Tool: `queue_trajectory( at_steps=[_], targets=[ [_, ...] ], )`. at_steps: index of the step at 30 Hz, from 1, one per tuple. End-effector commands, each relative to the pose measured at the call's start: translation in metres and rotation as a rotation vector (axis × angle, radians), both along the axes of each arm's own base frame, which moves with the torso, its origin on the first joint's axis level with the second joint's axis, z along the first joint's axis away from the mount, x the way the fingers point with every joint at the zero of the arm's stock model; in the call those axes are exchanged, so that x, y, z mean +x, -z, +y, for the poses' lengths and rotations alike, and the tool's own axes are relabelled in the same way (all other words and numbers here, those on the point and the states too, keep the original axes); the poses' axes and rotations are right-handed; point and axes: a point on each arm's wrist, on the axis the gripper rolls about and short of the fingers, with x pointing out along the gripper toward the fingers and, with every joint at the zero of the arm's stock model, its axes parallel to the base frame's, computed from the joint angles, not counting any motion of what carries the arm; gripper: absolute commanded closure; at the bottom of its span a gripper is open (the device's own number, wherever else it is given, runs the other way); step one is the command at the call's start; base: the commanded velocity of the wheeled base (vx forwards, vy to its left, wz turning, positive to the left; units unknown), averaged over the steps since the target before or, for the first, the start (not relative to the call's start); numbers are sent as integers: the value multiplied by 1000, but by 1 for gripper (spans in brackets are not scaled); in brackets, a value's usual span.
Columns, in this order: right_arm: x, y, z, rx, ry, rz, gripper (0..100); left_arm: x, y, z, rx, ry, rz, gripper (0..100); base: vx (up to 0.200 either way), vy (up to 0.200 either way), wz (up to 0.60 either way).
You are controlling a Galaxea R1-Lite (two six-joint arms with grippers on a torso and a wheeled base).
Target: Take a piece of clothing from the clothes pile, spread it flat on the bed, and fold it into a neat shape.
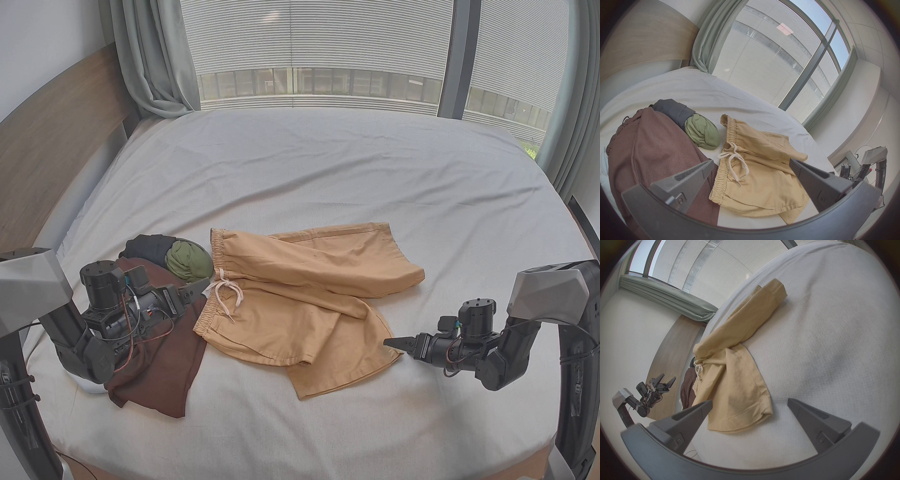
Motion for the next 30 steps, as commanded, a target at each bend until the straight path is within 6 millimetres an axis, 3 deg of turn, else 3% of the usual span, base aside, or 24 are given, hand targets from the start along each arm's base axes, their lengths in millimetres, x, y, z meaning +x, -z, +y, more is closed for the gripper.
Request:
queue_trajectory(
  at_steps=[1,14,15,24,30],
  targets=[
    [-1,10,6,-2,-10,29,0,0,1,0,-1,0,3,0,0,0,0],
    [2,13,12,31,2,53,0,1,1,0,-3,1,1,0,0,0,0],
    [2,13,12,31,2,54,100,1,0,0,-3,1,-1,0,0,0,0],
    [3,9,8,37,14,41,100,2,5,-1,-2,3,7,0,0,0,0],
    [13,-12,-11,49,69,-22,100,2,6,-1,-1,1,10,0,0,0,0]
  ],
)
